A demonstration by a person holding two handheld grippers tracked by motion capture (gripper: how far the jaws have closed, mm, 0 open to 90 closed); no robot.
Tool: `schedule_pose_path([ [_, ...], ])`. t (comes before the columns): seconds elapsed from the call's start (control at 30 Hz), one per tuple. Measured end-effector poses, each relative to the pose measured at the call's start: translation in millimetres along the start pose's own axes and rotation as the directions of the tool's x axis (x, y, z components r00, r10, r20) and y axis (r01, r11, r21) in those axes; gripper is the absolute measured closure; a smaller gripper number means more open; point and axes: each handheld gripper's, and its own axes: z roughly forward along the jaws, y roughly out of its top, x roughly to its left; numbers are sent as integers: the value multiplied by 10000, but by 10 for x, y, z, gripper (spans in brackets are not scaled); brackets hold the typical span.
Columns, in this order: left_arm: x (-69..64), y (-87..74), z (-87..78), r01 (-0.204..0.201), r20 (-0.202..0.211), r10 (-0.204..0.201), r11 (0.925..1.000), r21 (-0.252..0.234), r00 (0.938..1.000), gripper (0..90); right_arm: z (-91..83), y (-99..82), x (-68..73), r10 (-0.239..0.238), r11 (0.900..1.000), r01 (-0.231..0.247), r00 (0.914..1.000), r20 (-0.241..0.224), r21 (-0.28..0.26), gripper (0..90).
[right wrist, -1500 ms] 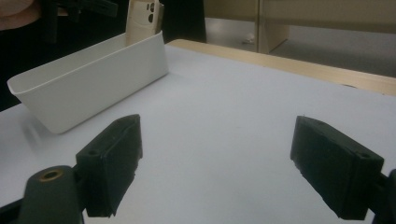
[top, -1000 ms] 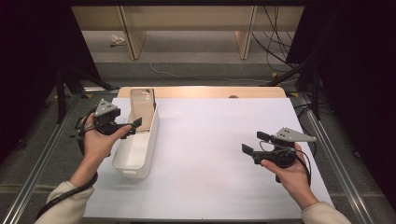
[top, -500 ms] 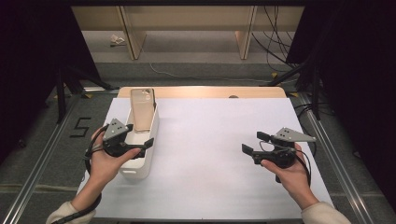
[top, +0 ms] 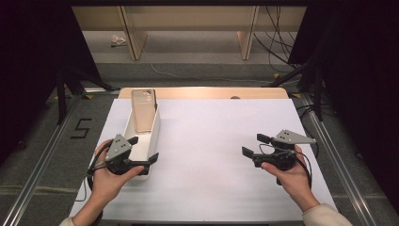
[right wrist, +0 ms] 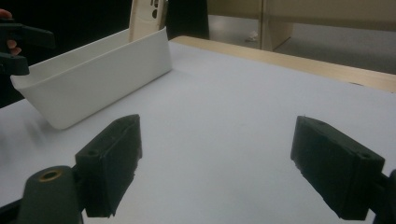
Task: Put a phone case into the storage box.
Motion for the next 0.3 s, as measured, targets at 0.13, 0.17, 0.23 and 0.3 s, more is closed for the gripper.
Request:
schedule_pose_path([
  [0.13,-26,-22,-20,-138,49,138,9999,17,9999,78,-3,0,0,-6,10000,6,10000,-12,-26,175],
  [0.17,-28,-26,-23,-98,59,98,10000,0,9999,79,-5,-1,-1,-10,10000,10,10000,-10,-20,175],
  [0.23,-32,-32,-22,-112,91,113,9999,-15,9999,84,-5,-1,0,-27,10000,27,10000,-24,-16,175],
  [0.3,-37,-40,-10,-178,162,177,9998,29,9997,87,-4,1,1,-58,10000,58,10000,-50,-6,175],
])
